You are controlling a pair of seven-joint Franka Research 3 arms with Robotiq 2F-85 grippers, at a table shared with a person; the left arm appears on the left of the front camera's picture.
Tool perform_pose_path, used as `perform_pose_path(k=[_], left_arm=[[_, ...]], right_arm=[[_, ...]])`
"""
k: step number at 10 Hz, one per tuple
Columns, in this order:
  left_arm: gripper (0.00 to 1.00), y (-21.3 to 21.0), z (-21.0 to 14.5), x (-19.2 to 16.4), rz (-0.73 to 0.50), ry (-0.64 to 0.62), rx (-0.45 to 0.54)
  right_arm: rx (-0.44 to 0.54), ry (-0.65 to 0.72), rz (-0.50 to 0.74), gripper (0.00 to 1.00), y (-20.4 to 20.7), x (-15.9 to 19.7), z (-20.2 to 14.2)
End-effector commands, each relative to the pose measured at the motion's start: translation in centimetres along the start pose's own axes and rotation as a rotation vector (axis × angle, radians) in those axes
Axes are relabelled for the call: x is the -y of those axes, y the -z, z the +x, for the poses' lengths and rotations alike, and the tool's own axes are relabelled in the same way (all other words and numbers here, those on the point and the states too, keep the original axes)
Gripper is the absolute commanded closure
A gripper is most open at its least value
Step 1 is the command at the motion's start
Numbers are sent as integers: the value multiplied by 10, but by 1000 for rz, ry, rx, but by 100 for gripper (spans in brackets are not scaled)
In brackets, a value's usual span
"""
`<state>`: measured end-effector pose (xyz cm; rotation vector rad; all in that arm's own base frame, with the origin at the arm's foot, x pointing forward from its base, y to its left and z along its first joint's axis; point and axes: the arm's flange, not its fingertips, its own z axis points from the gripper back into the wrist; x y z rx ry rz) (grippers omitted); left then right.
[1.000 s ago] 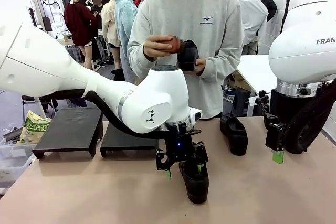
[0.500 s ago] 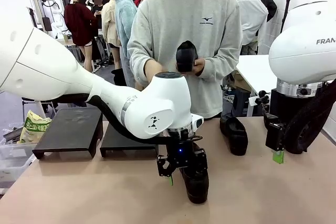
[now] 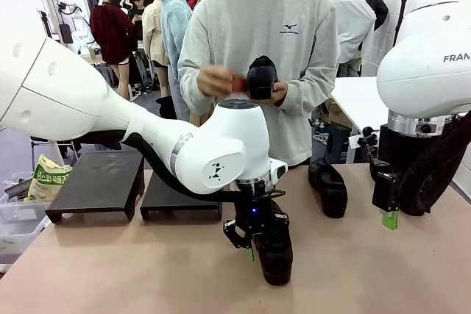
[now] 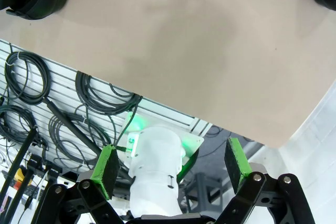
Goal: Organize the shoes by placing them on the stand.
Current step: Place the Shoe from the middle of the table onto the Shoes Stand.
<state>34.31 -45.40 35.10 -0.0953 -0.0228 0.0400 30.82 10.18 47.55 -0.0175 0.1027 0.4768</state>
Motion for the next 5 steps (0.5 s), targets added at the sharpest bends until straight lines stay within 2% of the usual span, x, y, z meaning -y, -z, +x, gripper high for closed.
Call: perform_pose_path(k=[1,5], left_arm=[[100,-1,2,0,10,26,28],[100,-2,-1,-1,14,55,31]], right_arm=[[-5,3,6,0,1,0,-1],[-5,3,6,0,1,0,-1]])
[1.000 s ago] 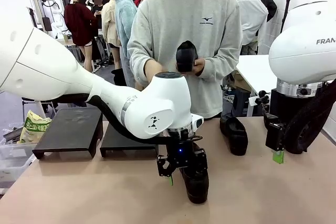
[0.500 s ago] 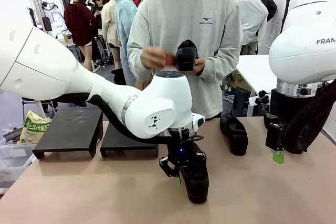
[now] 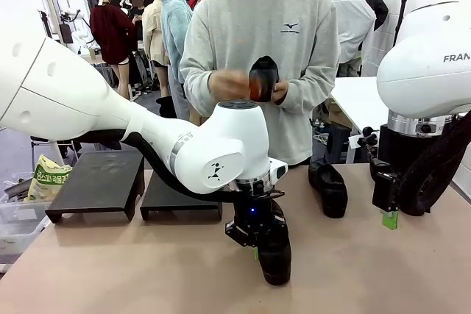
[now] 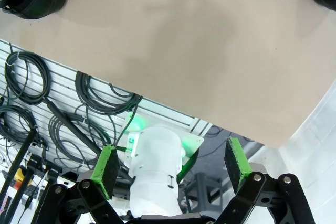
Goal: Organize the shoes by placing them on the stand.
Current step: Place the Shoe from the middle of the table onto the Shoes Stand.
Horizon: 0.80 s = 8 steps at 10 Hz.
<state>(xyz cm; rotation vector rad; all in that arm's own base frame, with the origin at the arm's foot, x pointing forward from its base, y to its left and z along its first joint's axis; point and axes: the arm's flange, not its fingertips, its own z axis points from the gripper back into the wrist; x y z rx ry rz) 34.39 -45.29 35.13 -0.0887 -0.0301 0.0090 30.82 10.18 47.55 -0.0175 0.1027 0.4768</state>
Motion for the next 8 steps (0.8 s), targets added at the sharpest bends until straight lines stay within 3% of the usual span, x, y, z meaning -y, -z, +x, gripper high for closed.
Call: perform_pose_path(k=[1,5,6,8], left_arm=[[100,-2,-3,-1,11,26,19],[100,-61,-36,-22,-55,61,127],[100,-93,-53,-37,-85,73,189],[100,-135,-66,-96,-25,106,274]], right_arm=[[-5,3,6,0,1,0,-1],[-5,3,6,0,1,0,-1],[-5,3,6,0,1,0,-1],[-5,3,6,0,1,0,-1]])
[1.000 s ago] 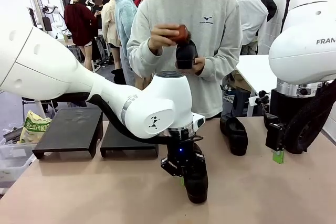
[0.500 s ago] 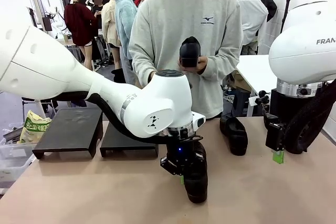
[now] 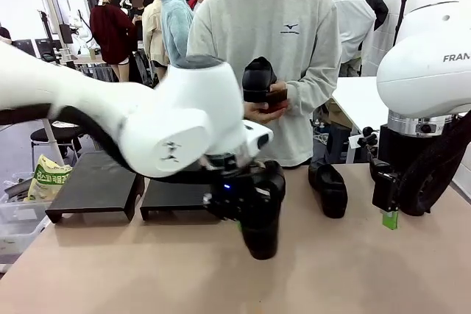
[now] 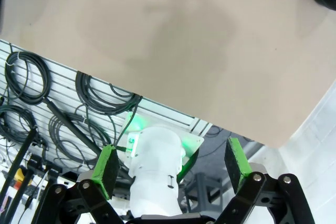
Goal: Organize the shoes by placing them on the stand.
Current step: Place the Shoe from the middle of the table onto the Shoes Stand.
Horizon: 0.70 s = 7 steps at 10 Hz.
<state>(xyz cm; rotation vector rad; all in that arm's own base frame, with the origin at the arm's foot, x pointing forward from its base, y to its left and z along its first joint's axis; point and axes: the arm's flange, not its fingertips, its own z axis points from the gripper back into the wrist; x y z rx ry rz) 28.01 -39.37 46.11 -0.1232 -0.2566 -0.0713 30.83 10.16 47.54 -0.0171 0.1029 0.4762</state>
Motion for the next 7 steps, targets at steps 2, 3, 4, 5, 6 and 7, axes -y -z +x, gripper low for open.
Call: perform_pose_path(k=[2,3,4,5,6,7], left_arm=[[100,-37,5,-103,52,47,110],[100,-45,11,-123,57,69,136],[100,-51,21,-147,155,111,167],[100,-58,34,-172,194,109,226],[100,-63,43,-194,220,109,262],[100,-66,52,-217,242,106,277]], right_arm=[[-5,3,5,0,1,0,-1],[-5,3,5,0,1,0,-1],[-5,3,5,0,1,0,-1],[-5,3,5,0,1,0,-1],[-5,3,5,0,1,0,-1],[-5,3,5,0,1,0,-1]])
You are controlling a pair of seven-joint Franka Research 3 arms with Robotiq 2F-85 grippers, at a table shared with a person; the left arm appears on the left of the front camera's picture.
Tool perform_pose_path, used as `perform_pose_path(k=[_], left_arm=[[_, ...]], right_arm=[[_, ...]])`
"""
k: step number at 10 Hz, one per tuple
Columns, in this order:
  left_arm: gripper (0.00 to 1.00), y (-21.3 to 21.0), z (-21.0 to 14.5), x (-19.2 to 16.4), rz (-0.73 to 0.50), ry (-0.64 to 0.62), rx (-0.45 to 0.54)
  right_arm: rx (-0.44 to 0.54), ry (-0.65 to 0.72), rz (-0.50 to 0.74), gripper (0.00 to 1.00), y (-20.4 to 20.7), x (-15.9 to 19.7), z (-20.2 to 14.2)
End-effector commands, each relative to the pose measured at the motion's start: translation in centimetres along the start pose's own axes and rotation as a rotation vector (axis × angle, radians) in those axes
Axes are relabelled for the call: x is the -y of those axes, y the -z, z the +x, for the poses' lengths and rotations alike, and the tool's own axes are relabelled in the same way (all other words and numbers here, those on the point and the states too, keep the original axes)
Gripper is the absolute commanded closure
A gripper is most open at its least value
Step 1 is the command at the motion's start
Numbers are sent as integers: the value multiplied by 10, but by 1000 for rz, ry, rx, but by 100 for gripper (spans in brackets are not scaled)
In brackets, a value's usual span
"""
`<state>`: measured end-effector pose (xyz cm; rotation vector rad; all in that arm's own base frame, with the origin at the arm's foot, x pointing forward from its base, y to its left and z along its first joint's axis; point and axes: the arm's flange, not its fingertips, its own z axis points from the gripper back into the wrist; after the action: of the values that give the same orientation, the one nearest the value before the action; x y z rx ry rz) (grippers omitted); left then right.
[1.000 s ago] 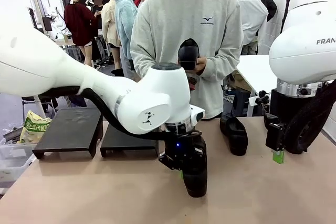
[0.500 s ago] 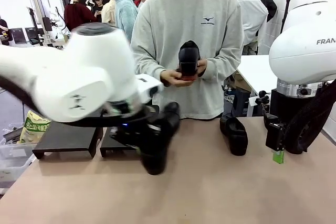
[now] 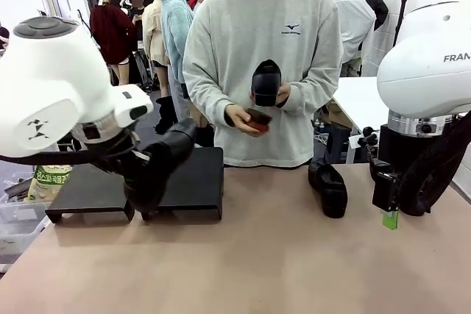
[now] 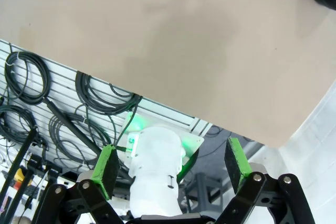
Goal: Organize the shoes by placing them on the stand.
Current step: Place the Shoe from the middle of the table onto the Shoes Stand.
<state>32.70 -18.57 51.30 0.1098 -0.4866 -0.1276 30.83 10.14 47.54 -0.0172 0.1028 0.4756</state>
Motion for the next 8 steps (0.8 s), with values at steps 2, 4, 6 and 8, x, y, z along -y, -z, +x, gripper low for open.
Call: perform_pose_path(k=[2,4,6,8], left_arm=[[100,-3,7,-27,39,-58,69],[100,1,8,-21,22,-11,20],[100,3,10,-28,31,-27,21],[100,16,25,-62,118,-157,108]], right_arm=[[-5,2,5,0,1,0,-1],[-5,2,5,0,1,0,-1],[-5,2,5,0,1,0,-1],[-5,2,5,0,1,0,-1]])
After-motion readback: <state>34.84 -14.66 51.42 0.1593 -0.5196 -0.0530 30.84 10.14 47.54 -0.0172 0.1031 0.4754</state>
